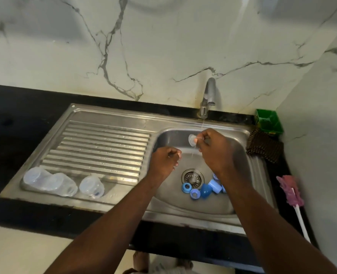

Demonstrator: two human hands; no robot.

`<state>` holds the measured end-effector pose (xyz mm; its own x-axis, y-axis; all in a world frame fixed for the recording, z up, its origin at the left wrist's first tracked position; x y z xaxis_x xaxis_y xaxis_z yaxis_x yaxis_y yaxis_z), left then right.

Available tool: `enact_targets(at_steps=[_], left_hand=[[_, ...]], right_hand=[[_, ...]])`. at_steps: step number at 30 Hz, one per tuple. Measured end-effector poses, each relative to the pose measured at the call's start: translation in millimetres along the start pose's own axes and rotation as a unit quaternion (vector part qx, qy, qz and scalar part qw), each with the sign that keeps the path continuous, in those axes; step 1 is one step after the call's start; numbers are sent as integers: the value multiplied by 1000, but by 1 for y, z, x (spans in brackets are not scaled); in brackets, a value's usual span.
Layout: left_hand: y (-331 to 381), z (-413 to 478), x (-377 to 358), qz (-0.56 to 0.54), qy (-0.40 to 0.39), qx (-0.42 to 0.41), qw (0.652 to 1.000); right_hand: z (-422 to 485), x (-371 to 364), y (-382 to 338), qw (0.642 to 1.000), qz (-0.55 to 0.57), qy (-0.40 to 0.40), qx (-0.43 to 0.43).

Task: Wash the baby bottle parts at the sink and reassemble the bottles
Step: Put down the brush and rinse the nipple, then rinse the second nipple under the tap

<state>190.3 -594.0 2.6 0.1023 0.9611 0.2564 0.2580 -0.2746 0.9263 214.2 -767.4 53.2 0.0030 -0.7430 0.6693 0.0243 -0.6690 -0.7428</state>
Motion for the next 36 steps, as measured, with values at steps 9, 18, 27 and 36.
enact_targets(at_steps=[9,18,27,36], left_hand=[[-45,-8,83,25,60,93,994],[-34,-27,212,86,132,129,979],[-57,-30,278,85,158,167,969],[-61,-11,272,101,108,165,975]], right_hand=[[19,-80,-35,985,-10,-165,42],[16,-205,-112,926,-142,-302,176],[10,-275,-139,877,-234,-359,216],[12,-283,-134,866,-235,-389,209]])
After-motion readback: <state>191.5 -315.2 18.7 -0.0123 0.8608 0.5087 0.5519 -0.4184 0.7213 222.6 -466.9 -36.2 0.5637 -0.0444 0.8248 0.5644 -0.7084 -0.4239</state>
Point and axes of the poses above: each hand's wrist, its own z-axis towards the middle knuckle, its own x-axis out of the back of the hand, y = z × x, the point moved 3 cm from there along z, towards the middle knuckle, and after that the axes turned 8 degrees about -y, right-handed, at the moved point
